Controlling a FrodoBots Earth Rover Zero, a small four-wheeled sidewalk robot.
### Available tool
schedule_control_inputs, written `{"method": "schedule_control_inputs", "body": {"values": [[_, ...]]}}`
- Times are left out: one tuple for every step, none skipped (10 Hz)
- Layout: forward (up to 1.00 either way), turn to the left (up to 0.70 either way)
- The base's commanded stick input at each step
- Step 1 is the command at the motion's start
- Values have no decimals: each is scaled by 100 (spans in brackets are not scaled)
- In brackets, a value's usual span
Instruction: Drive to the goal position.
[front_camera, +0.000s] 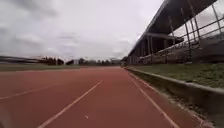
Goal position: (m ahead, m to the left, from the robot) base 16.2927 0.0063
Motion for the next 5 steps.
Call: {"method": "schedule_control_inputs", "body": {"values": [[70,0],[70,0],[70,0],[70,0],[70,0]]}}
